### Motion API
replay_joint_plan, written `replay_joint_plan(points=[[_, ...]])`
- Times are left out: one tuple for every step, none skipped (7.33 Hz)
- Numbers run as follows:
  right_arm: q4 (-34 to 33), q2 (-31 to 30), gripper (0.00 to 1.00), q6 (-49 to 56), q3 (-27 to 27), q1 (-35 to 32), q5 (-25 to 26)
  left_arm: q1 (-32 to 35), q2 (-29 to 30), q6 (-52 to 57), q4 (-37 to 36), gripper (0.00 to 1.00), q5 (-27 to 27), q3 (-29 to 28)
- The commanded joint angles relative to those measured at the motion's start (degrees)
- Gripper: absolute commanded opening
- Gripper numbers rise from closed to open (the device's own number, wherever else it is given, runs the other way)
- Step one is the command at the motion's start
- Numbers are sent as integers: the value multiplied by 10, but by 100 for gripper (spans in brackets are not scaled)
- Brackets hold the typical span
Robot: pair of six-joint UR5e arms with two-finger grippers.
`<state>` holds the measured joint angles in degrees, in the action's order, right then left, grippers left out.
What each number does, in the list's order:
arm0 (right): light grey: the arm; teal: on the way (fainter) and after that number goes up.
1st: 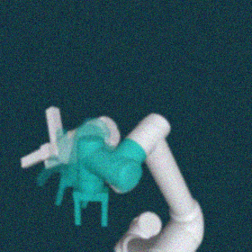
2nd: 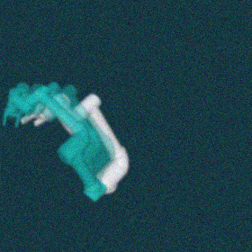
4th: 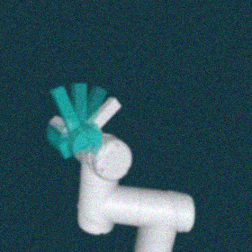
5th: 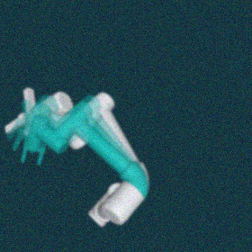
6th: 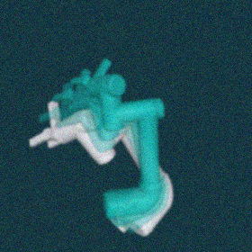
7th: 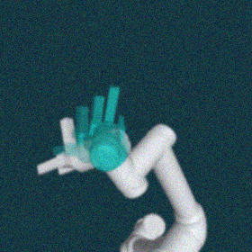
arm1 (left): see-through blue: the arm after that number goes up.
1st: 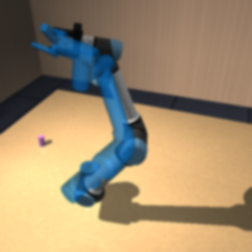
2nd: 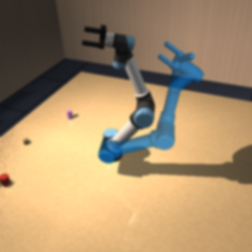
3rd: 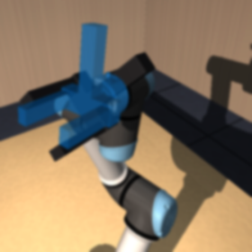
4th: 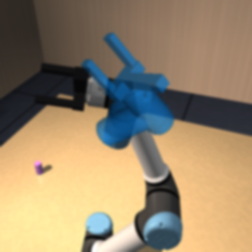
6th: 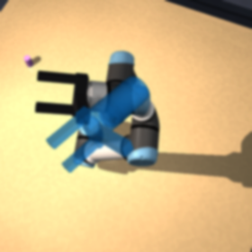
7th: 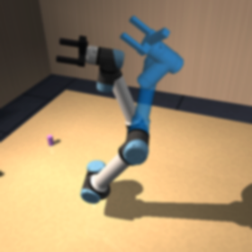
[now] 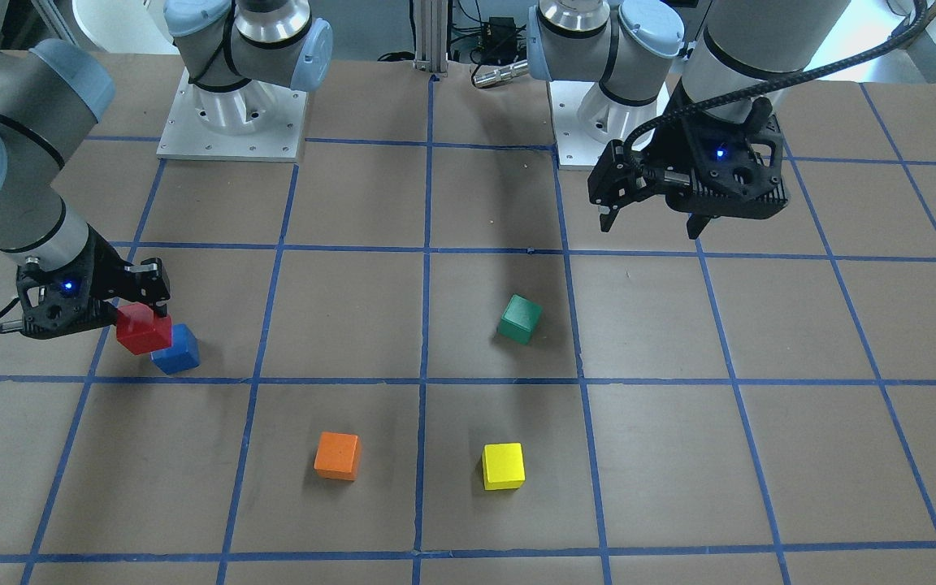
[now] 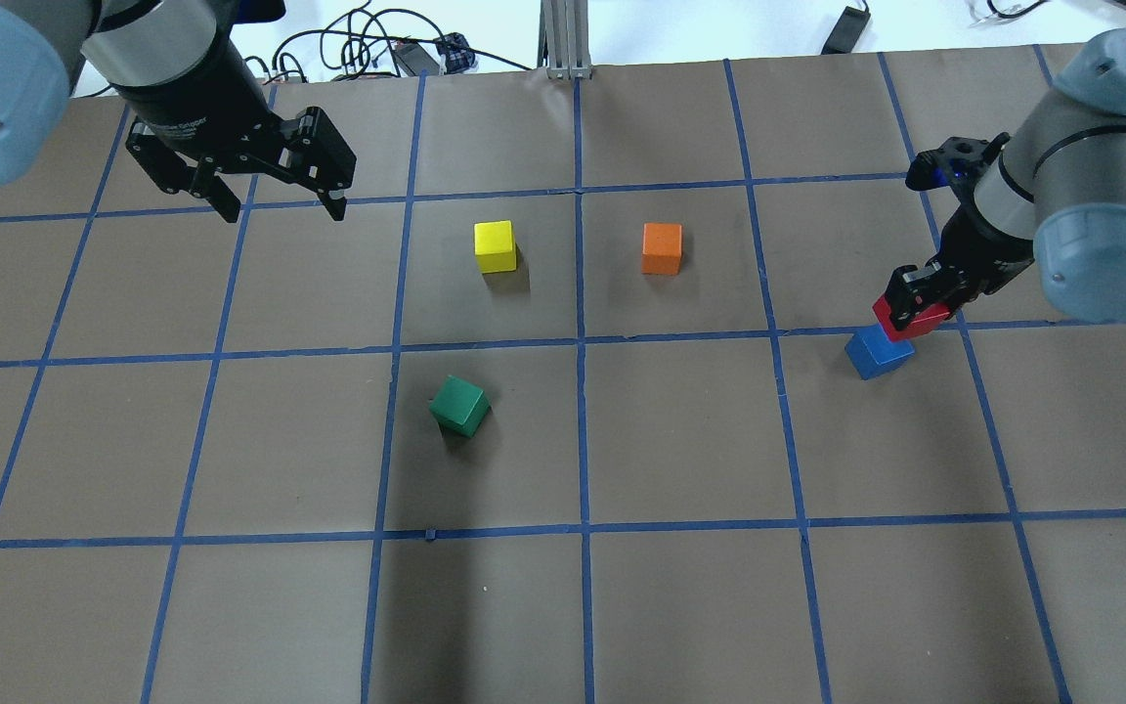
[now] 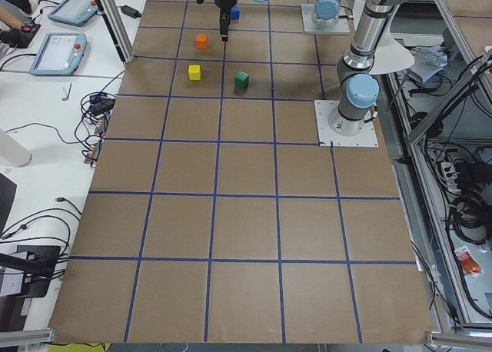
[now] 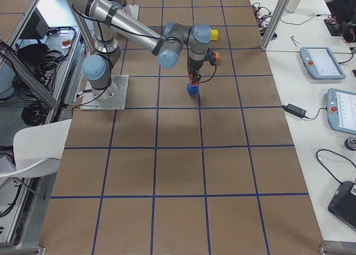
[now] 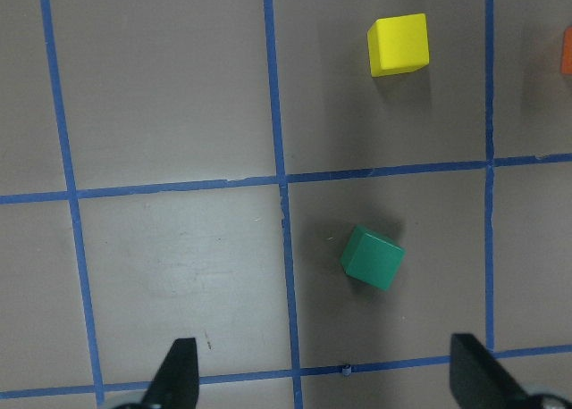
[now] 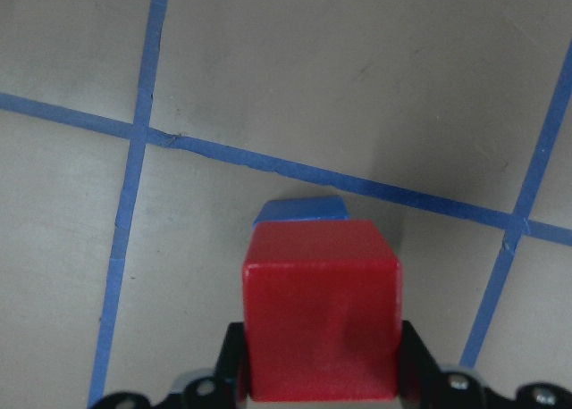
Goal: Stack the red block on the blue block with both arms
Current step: 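Lower the red cube onto the blue cube and open the right gripper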
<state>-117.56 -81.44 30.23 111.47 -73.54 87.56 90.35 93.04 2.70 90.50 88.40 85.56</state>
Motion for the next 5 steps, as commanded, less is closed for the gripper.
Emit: replay_joint_plan(points=[[-27, 17, 0, -3, 12, 0, -5, 0, 0, 0, -1, 100, -1, 0], [-24, 20, 0, -6, 12, -1, -5, 0, 0, 0, -1, 100, 0, 0], [-23, 20, 0, -6, 13, -1, -5, 0, 2, 2, -2, 100, -1, -2], [-23, 20, 0, -6, 13, -1, -5, -1, 3, 1, -6, 100, -1, -2], [-24, 20, 0, -6, 13, -1, 0, -1, 2, 0, -6, 100, -1, -3]])
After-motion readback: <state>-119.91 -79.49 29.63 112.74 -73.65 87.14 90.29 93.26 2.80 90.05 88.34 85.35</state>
